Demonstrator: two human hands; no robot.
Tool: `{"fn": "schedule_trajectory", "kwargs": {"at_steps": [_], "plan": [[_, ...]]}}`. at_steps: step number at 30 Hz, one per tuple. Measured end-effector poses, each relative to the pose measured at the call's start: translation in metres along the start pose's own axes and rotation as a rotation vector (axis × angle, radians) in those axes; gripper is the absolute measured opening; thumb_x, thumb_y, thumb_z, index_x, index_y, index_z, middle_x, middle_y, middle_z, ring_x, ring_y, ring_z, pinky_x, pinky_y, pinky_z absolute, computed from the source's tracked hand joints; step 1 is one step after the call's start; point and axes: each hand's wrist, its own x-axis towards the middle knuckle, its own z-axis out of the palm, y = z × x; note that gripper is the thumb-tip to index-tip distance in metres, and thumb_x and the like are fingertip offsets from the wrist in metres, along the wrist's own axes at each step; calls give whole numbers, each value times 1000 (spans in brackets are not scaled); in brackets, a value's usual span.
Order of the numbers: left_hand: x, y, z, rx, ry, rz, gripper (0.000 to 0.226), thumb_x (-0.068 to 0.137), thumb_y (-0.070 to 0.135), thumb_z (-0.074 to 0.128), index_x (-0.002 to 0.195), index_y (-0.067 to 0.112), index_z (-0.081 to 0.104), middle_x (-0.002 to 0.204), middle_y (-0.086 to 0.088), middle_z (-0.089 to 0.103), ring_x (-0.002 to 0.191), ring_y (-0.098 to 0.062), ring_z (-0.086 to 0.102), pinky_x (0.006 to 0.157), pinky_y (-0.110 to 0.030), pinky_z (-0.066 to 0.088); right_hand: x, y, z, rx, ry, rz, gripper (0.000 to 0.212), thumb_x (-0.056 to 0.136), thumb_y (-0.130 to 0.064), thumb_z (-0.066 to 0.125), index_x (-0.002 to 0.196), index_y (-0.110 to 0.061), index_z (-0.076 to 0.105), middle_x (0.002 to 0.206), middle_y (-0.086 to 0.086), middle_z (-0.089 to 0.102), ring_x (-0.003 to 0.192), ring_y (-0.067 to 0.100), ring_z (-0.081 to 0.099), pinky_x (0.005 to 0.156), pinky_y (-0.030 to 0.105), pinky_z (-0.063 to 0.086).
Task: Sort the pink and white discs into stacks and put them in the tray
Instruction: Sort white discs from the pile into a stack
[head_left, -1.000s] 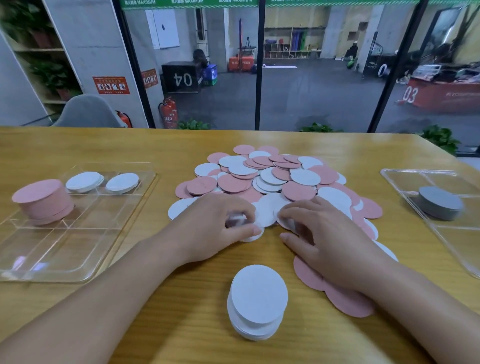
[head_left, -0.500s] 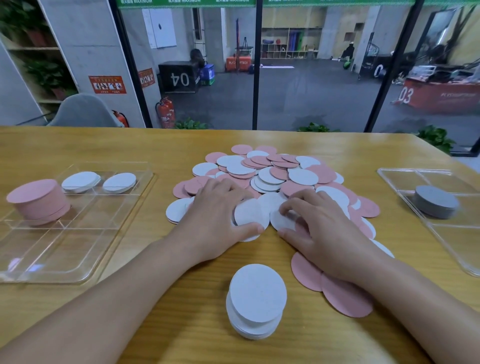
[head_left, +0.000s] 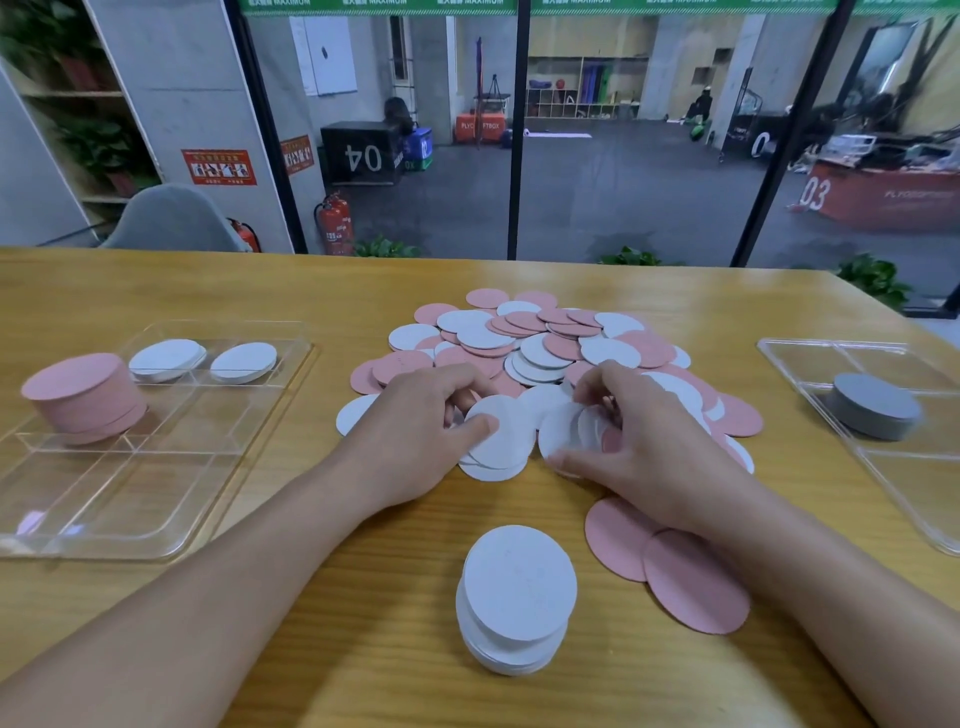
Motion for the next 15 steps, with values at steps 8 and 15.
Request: {"fn": "schedule_trajectory", "kwargs": {"at_steps": [8,15], "plan": [[-1,0,-2,8,8,7,14,99,31,80,110,38,75,89,15,68,75,-2,58,67,-12,46,0,-2,1,335,9,-13,21,96,-21,81,110,-37,78,94,-14,71,73,5,55,70,14,47],[1,-3,-4,-62,45,0,10,100,27,79,99,34,73,86,21,67,69,-3,56,67,-16,48,-2,-4,-10,481,-11,-9,4,97,-24,82,94,-26,82,85,-11,64,65,18,53,61,29,45]]}}
